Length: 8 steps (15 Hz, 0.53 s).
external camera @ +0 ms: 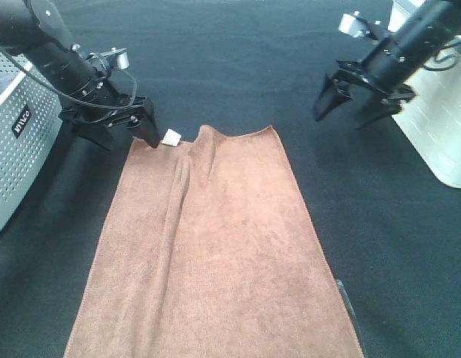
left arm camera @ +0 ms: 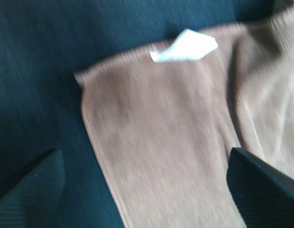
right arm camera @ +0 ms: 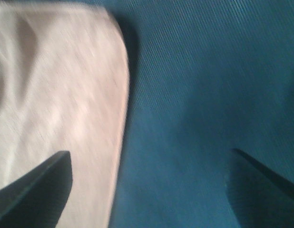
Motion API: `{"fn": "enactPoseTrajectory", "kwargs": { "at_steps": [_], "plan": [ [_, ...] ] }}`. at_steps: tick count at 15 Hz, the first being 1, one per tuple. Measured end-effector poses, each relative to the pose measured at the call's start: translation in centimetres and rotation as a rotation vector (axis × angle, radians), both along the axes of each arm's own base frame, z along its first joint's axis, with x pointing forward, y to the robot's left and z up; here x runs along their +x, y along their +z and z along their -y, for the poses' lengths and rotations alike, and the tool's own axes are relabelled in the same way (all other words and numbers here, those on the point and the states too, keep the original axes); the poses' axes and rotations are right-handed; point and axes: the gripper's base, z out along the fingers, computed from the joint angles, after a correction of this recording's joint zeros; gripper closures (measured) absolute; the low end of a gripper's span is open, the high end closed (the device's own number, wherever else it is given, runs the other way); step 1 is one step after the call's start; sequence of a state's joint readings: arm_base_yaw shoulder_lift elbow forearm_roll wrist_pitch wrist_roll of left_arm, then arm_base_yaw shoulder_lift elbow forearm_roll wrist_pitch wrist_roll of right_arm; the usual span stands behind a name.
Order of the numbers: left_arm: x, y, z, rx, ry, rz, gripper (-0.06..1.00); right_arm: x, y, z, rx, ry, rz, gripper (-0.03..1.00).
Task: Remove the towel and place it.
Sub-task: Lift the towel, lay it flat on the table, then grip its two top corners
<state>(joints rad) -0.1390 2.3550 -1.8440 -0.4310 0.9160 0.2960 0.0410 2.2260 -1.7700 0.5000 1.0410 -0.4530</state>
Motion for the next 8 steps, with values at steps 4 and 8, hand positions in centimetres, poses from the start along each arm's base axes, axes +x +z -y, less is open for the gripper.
{"fn": "enactPoseTrajectory", "kwargs": {
  "at_steps": [4, 8],
  "plan": [
    [1.2, -2.3, -2.7, -0.064, 0.039, -0.032, 0.08, 3.2, -4.0, -0.8, 0.079, 0.016, -0.017, 0.17],
    [1.5, -3.0, -2.4, -0.127, 0.038, -0.030, 0.08, 4.0, -6.7, -0.9, 0.093, -0.015, -0.028, 0.17]
  ]
}}
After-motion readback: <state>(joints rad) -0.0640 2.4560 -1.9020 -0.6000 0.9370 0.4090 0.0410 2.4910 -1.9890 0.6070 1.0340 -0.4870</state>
